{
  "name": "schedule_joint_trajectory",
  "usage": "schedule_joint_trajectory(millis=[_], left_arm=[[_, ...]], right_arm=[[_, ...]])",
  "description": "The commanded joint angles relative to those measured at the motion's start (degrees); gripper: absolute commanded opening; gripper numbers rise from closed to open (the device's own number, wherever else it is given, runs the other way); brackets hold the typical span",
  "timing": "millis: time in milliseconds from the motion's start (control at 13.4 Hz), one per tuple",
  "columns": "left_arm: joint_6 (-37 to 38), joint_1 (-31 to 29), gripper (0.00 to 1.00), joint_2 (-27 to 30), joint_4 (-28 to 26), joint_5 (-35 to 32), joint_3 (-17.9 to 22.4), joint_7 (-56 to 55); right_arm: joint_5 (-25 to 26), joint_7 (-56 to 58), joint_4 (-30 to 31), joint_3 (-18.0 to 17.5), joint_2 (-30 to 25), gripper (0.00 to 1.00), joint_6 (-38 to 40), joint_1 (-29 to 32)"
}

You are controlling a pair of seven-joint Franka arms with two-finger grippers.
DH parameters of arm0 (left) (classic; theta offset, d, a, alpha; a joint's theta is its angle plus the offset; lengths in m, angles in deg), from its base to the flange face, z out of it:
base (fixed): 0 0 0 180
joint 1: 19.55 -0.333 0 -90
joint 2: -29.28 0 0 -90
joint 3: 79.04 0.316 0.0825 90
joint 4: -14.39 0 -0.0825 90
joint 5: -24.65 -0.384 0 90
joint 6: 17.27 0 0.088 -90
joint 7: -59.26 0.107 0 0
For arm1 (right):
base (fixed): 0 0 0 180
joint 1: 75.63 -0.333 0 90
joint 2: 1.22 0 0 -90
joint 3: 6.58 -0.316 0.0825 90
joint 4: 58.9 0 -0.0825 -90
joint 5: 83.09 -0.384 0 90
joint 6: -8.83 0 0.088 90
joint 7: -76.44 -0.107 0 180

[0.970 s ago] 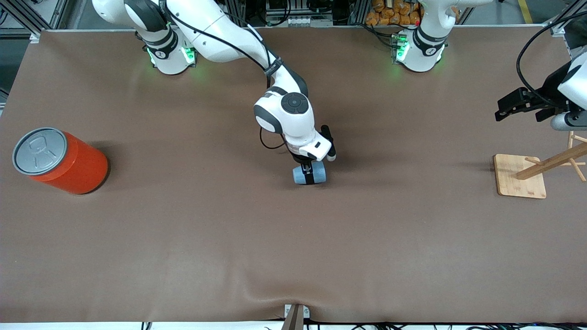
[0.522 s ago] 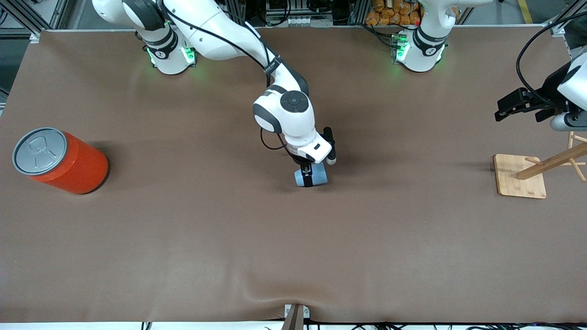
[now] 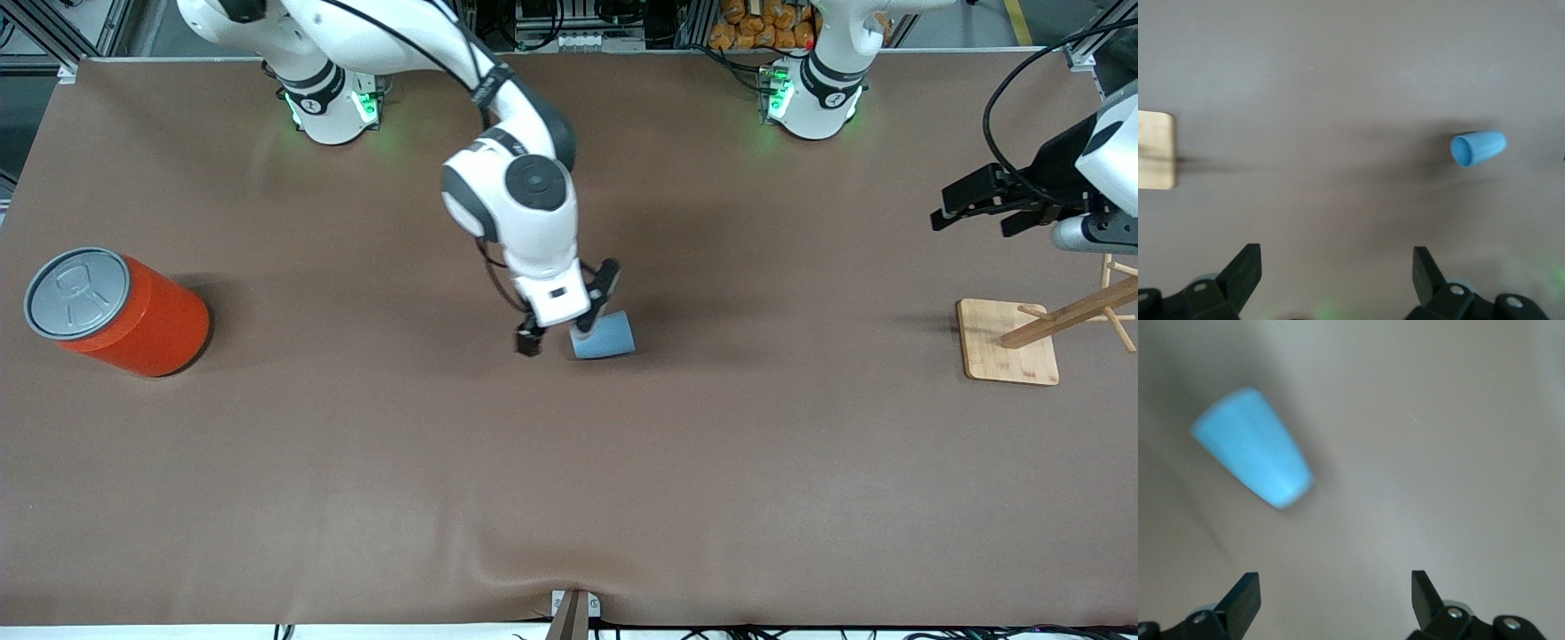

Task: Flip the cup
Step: 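Lower the cup onto its side and open the right gripper, then retract the right gripper while the left gripper reaches the cup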

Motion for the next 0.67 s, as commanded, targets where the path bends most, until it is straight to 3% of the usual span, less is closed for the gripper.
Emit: schedule_joint_trajectory(millis=[0,299,597], left_arm=[[0.5,-0.8,1.0,-1.7,-2.4,8.0,-0.2,0.1],[-2.3,-3.0,1.0,-5.0,-8.4,22.7,-0.2,2.2],[-13.2,-2.9,1.0,-5.3,-21.5,36.5,-0.3,11.4]], right_arm=[[-1.1,-1.0,1.4,-0.7,-3.4,1.0,5.0,8.0],[-1.1,-1.0,1.8,-0.6,-7.8,1.0,10.1,20.9],[-1.1,-2.3,1.9,-0.6,-12.8,1.0,17.4,32.0]])
